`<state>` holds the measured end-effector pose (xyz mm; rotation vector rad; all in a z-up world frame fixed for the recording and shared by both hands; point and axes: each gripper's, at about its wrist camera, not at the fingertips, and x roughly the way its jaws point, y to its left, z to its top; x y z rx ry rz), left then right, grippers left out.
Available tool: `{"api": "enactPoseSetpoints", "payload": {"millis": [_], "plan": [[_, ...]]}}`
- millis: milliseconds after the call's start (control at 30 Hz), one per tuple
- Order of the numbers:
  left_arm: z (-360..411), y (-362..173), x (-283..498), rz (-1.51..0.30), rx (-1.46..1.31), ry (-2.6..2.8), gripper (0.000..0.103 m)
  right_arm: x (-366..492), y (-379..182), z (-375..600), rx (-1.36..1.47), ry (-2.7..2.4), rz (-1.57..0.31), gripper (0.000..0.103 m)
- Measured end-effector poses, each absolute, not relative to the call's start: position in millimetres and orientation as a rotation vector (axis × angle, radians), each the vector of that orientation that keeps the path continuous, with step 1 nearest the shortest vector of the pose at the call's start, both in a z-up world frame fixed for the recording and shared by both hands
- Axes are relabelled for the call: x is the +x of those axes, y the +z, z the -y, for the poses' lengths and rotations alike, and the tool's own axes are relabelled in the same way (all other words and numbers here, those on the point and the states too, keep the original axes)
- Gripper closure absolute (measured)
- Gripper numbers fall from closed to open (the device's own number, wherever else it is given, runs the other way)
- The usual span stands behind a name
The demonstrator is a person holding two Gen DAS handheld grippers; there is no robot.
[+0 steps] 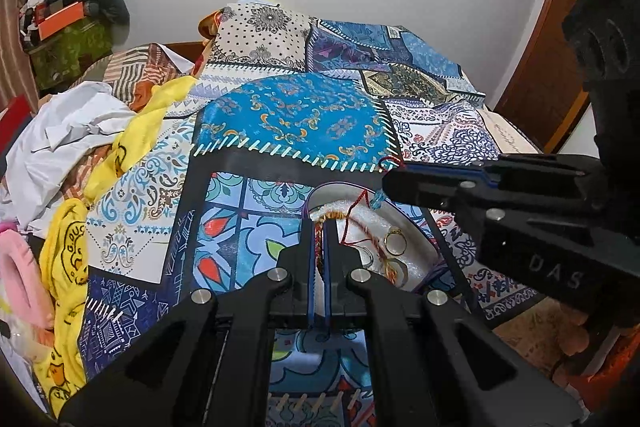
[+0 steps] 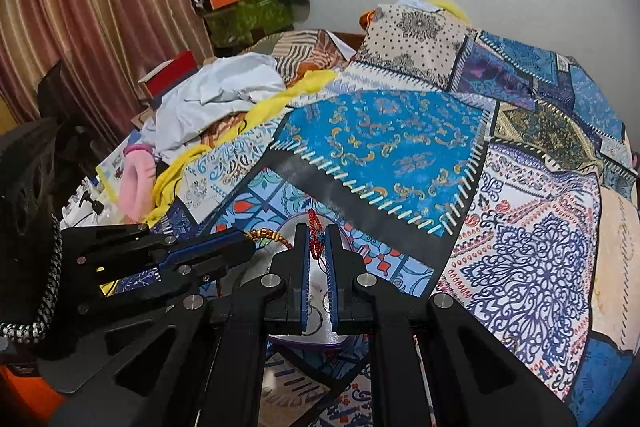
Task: Organize jewelry
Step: 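Carry both bracelets over the heart tin and open both grippers to drop them, then grasp a small pendant with the left gripper while the right gripper grasps a gold ring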
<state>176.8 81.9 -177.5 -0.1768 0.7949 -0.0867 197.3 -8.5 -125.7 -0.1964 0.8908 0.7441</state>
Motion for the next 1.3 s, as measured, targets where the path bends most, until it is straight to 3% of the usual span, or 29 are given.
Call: {"api": "enactPoseSetpoints", "payload": {"millis": [433, 567, 633, 1300], "plan": [[-82, -177, 176, -0.805, -0.177, -0.091, 0.102, 194, -132, 5, -0.219, 0.755, -0.934, 0.095], [-83, -172, 171, -0.805, -0.17, -0.078, 0.1, 191, -129, 8, -0.217, 0.739, -0.936, 0.074], [-83, -167, 169, -0.802, -0.164, -0.071, 0.099, 189, -124, 12, -0.219, 0.722, -0.91, 0.069], [-40, -99, 146, -0.668, -0.075, -0.097, 0.088, 169, -63, 77, -0.171, 0.617, -0.735, 0.068]]}}
